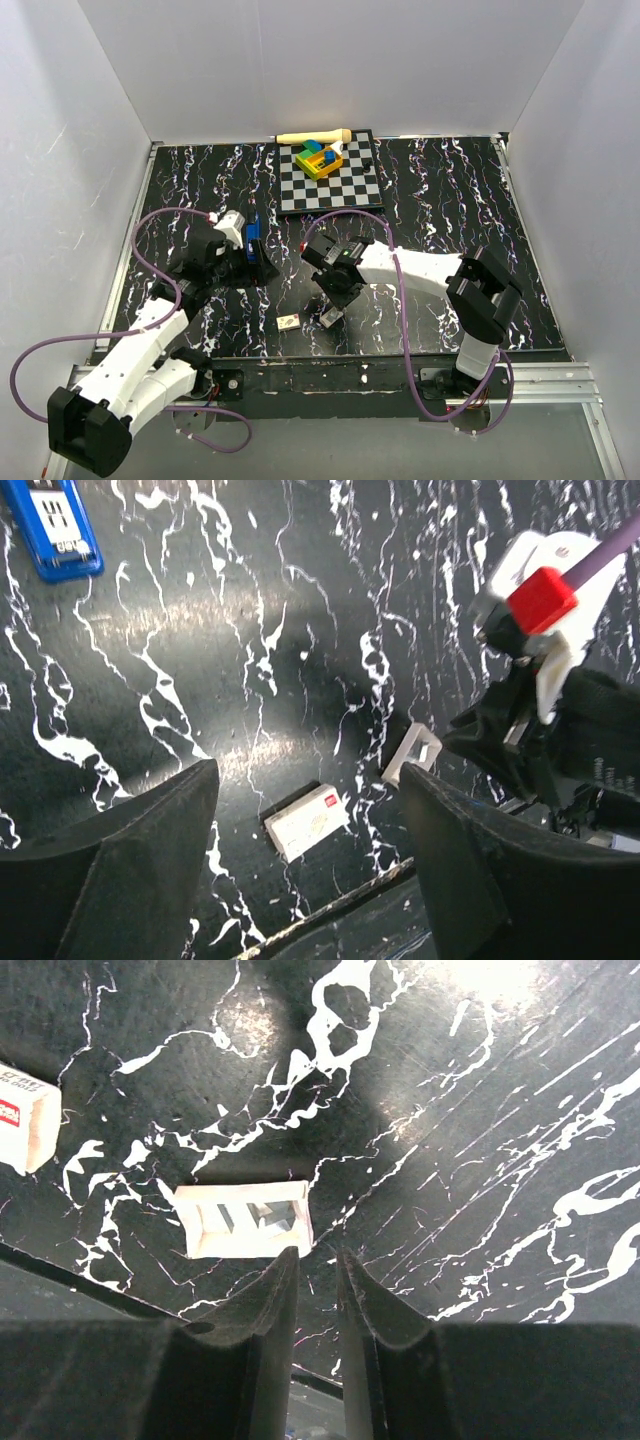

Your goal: Unload the staples from the stapler

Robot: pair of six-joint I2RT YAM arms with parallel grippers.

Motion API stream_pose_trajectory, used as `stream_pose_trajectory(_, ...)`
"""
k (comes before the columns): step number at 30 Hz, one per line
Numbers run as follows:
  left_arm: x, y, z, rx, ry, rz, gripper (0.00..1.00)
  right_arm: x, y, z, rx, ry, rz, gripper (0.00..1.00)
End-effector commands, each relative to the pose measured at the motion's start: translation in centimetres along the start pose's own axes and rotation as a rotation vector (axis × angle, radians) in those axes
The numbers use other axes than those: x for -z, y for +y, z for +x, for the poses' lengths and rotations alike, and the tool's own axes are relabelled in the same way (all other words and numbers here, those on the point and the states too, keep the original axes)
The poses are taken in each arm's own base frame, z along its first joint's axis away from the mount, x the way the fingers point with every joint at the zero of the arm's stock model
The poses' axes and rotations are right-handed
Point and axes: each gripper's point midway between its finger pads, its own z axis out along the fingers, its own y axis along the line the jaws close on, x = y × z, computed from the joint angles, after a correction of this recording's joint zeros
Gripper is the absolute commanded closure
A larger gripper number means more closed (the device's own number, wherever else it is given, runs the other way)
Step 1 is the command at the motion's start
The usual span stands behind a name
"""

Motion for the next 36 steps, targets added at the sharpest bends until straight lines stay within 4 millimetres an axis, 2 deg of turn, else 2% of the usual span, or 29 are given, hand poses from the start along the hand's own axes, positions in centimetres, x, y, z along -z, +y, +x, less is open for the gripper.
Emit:
stream_pose_trajectory(1, 0.0, 0.7, 2.2, 0.066, 0.05, -0.035, 0.38, 1.0, 0.9, -0.9, 0.016, -0.049, -0.065, 0.71)
stream_pose_trajectory(2, -0.1, 0.8, 2.7, 0.073, 0.062, -0.036, 0.47, 0.9, 1.0, -0.9, 0.018, -0.048, -0.068, 0.71)
stream_pose_trajectory(3, -0.1, 0.9, 3.1, 0.085, 0.07, -0.042, 0.63, 0.9, 1.1, -0.8, 0.019, -0.044, -0.071, 0.71)
stream_pose_trajectory(4, -0.1, 0.9, 3.5, 0.091, 0.076, -0.04, 0.74, 0.9, 1.1, -0.9, 0.016, -0.047, -0.073, 0.71)
stream_pose_trajectory(7, -0.1, 0.5, 4.5, 0.116, 0.098, -0.025, 0.99, 0.5, 1.1, -0.6, 0.017, -0.04, -0.077, 0.71)
stream_pose_trajectory(16, -0.7, -0.4, 8.8, 0.173, 0.192, 0.022, 1.0, 0.5, 0.6, -1.0, 0.006, -0.059, -0.049, 0.69)
stream_pose_trajectory(24, -0.8, 1.6, 11.7, 0.249, 0.251, -0.095, 1.0, 0.1, 0.1, -1.4, -0.014, -0.059, -0.051, 0.68)
stream_pose_trajectory(31, -1.3, 2.7, 12.9, 0.257, 0.284, -0.149, 1.0, -0.2, -0.4, -1.8, -0.036, -0.05, -0.037, 0.67)
stream_pose_trajectory(36, -1.6, 3.0, 13.8, 0.252, 0.315, -0.152, 1.0, -0.3, 0.3, -2.1, -0.031, -0.056, -0.078, 0.67)
